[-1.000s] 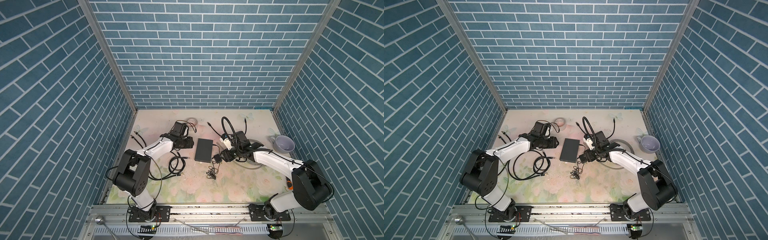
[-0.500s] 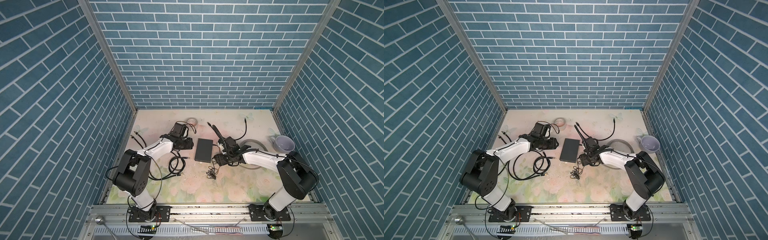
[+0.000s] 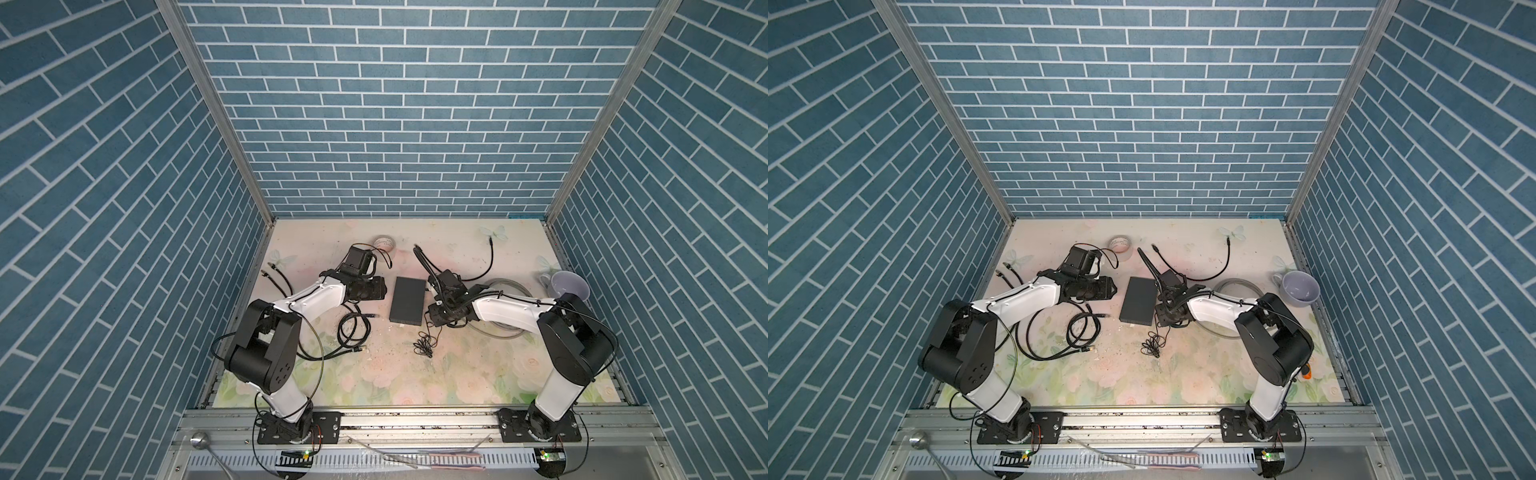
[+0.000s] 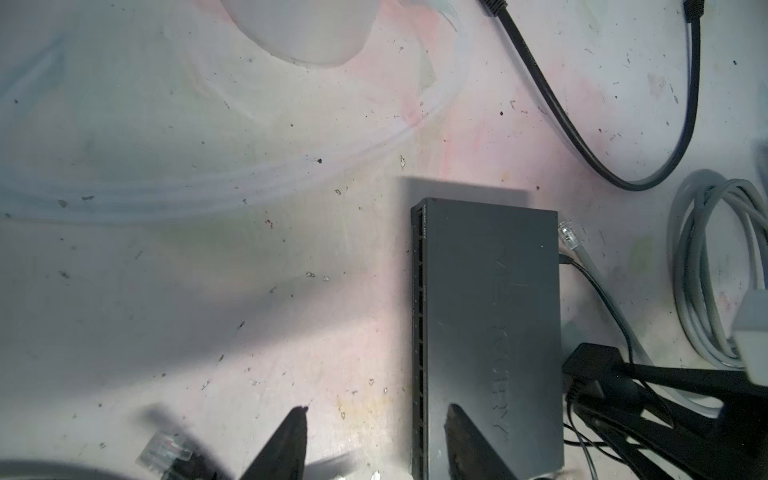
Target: Insert the plug into the switch port
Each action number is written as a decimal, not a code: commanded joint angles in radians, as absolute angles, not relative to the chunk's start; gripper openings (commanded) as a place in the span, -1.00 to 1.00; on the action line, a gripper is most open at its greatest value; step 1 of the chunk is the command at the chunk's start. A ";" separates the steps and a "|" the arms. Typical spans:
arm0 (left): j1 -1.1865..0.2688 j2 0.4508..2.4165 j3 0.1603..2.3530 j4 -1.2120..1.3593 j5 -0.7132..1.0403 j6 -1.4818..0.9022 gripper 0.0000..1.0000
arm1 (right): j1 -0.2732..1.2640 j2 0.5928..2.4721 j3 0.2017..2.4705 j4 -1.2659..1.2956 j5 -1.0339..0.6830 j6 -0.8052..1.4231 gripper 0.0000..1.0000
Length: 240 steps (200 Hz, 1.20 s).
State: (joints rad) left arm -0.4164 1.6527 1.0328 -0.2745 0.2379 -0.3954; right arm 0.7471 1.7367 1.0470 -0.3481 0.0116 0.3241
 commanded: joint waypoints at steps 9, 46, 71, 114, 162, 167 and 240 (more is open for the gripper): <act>-0.413 1.638 1.009 -0.266 0.255 -0.391 0.10 | 0.703 1.725 1.238 -0.457 0.014 0.217 -0.39; -0.413 1.651 1.003 -0.261 0.255 -0.393 0.11 | 0.640 1.870 1.454 -0.459 -0.042 0.206 -0.41; -0.414 1.675 1.002 -0.249 0.265 -0.401 0.11 | 0.624 1.947 1.559 -0.369 -0.078 0.309 -0.41; -0.431 1.709 0.996 -0.220 0.282 -0.415 0.10 | 0.618 2.116 1.699 -0.263 -0.062 0.480 -0.38; -0.433 1.712 0.979 -0.204 0.288 -0.430 0.10 | 0.617 2.240 1.720 -0.117 0.054 0.664 -0.30; -0.434 1.709 0.976 -0.200 0.289 -0.435 0.10 | 0.617 2.253 1.733 -0.119 0.054 0.668 -0.28; -0.442 1.673 0.974 -0.198 0.289 -0.455 0.10 | 0.618 2.252 1.724 -0.251 -0.081 0.645 0.37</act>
